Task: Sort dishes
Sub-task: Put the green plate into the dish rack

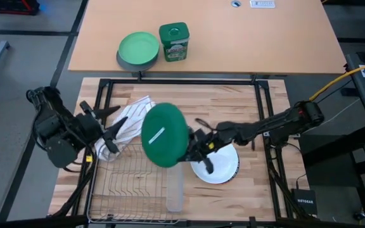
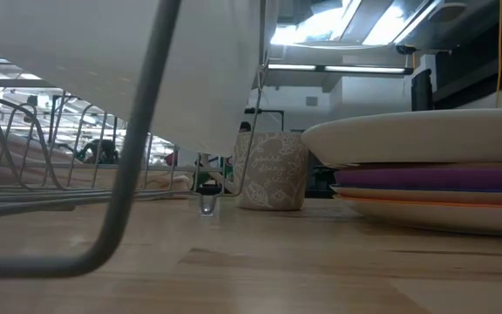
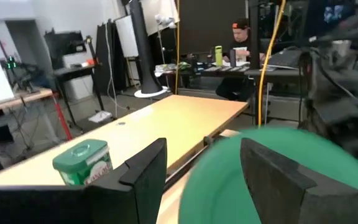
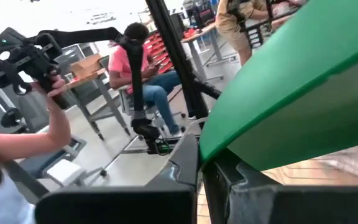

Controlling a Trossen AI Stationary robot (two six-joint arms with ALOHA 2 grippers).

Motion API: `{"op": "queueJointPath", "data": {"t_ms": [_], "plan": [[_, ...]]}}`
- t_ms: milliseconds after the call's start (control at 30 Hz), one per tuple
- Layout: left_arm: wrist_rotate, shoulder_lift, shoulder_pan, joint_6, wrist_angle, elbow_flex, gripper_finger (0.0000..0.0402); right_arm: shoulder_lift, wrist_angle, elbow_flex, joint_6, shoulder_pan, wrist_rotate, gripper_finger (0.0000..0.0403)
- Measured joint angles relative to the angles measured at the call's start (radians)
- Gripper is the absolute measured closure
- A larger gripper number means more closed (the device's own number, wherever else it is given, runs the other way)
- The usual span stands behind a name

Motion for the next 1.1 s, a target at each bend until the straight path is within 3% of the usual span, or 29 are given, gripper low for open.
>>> {"op": "queueJointPath", "data": {"t_ms": [367, 567, 833, 1100], "plan": [[0.0, -0.104, 0.009, -0.017, -0.049, 0.0, 0.0208, 0.357, -0.001, 0.427, 0.139, 0.059, 0.027, 0.0396], [0.0, -0.142, 0.009, 0.009, -0.049, 0.0, 0.0208, 0.515, -0.114, 0.644, 0.241, 0.081, 0.156, 0.0394], [0.004, -0.16, 0.007, 0.009, -0.055, 0.0, 0.0208, 0.685, -0.131, 0.838, 0.284, 0.101, 0.228, 0.0396], [0.026, -0.16, 0.007, 0.009, -0.068, 0.0, 0.0208, 0.795, -0.103, 0.924, 0.328, 0.11, 0.272, 0.0396]]}}
